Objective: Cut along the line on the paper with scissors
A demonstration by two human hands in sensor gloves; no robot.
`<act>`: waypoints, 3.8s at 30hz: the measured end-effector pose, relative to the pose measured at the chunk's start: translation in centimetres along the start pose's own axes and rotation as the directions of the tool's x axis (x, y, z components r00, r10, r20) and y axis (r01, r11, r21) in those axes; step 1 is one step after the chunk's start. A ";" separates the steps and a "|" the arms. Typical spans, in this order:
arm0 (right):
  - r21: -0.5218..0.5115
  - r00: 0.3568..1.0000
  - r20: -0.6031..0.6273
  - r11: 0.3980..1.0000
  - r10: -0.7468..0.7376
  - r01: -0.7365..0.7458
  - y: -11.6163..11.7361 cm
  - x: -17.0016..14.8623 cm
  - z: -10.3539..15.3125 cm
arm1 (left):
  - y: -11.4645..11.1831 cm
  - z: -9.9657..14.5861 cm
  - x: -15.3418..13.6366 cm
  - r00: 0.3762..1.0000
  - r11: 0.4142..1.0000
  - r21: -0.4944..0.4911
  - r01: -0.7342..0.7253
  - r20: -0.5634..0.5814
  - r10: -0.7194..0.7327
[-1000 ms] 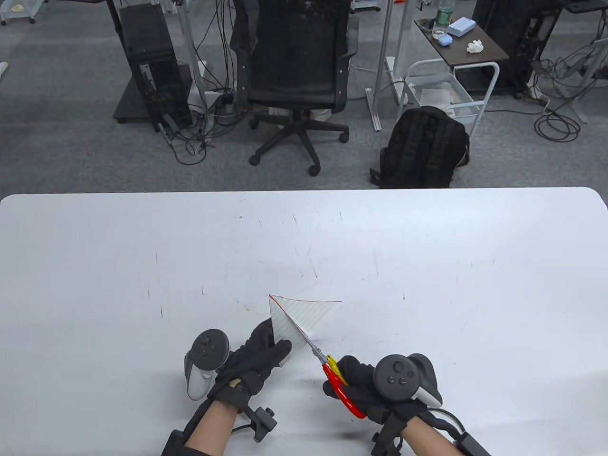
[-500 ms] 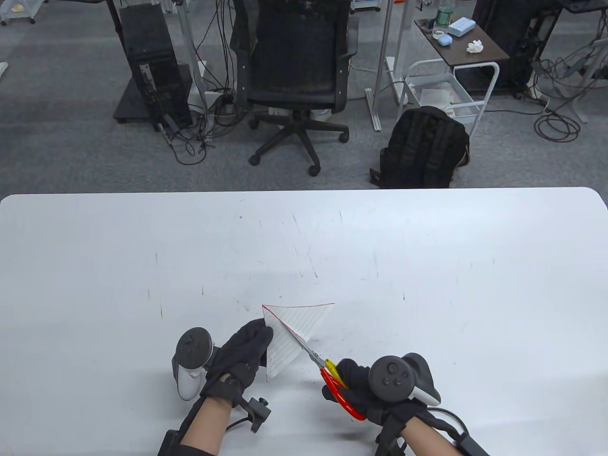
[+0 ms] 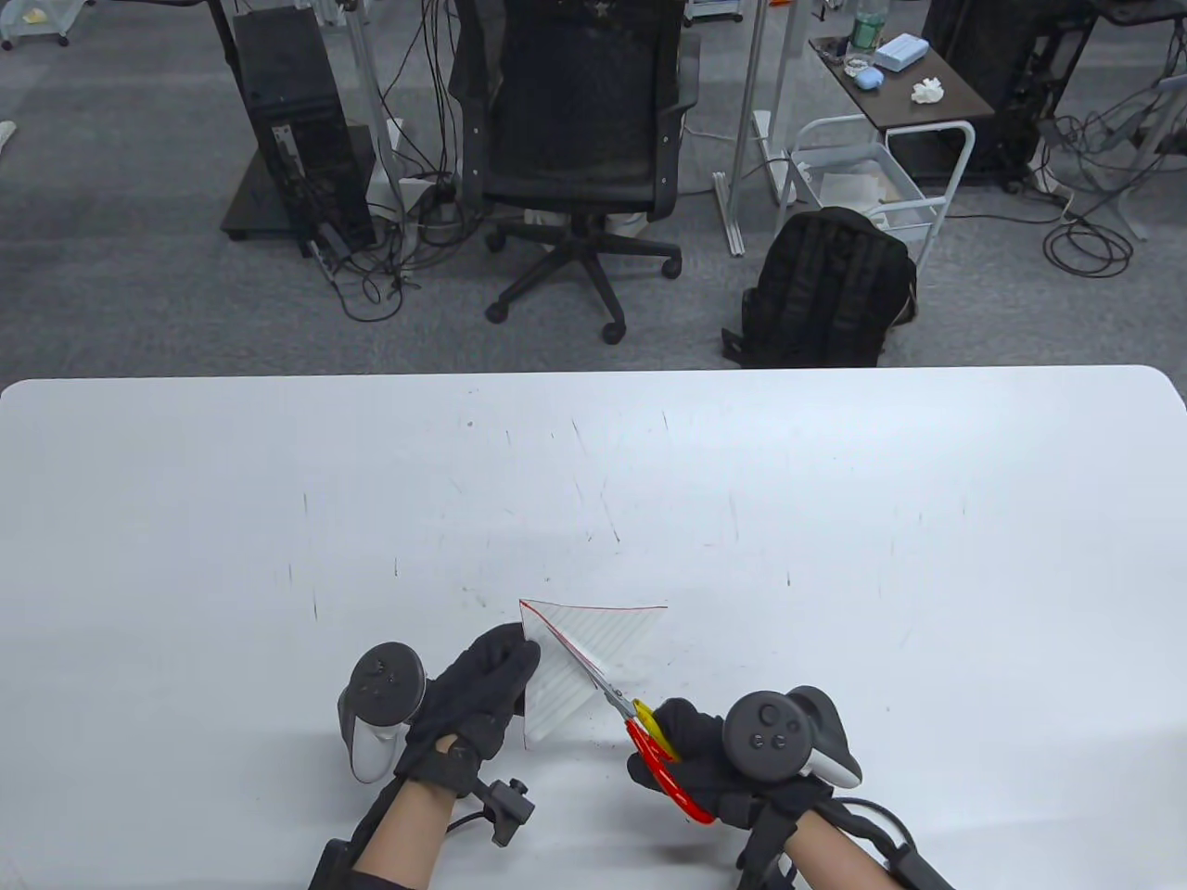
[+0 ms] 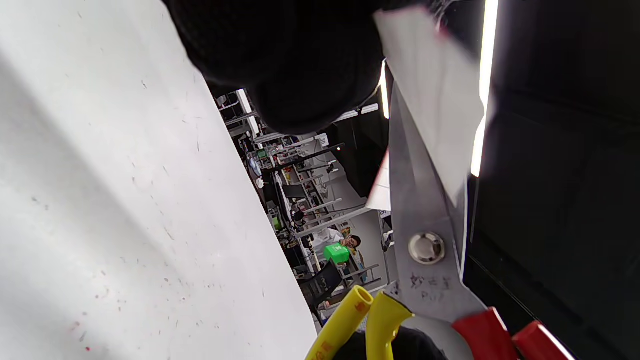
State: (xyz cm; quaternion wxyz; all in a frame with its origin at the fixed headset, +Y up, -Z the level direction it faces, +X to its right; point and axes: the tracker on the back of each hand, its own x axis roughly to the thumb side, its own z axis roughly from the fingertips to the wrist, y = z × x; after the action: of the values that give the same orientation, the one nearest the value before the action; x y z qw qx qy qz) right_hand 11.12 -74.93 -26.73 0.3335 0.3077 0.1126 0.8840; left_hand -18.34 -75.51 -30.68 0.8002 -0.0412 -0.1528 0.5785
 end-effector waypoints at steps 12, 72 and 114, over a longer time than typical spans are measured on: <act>-0.022 1.000 0.002 1.000 -0.006 0.006 0.0 0.0 0.0 | -0.7 0.0 0.3 1.000 0.999 -0.047 0.017 0.021 -0.016; 0.099 0.977 -0.211 0.995 0.005 0.016 1.1 0.4 -7.2 | 2.1 -0.9 -4.9 0.942 1.000 -0.009 -0.008 -0.337 0.004; 0.430 0.339 -0.623 0.671 0.705 -0.604 -8.7 -13.4 6.8 | 4.4 0.0 -4.7 0.952 0.993 0.112 0.043 -0.306 -0.006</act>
State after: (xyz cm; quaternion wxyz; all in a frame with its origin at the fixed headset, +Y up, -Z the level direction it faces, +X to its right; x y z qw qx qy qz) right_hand 27.74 -77.21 -31.17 -0.1473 -0.0476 0.1601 0.9749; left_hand -23.74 -78.47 -32.65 0.8224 -0.0810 0.0067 0.5631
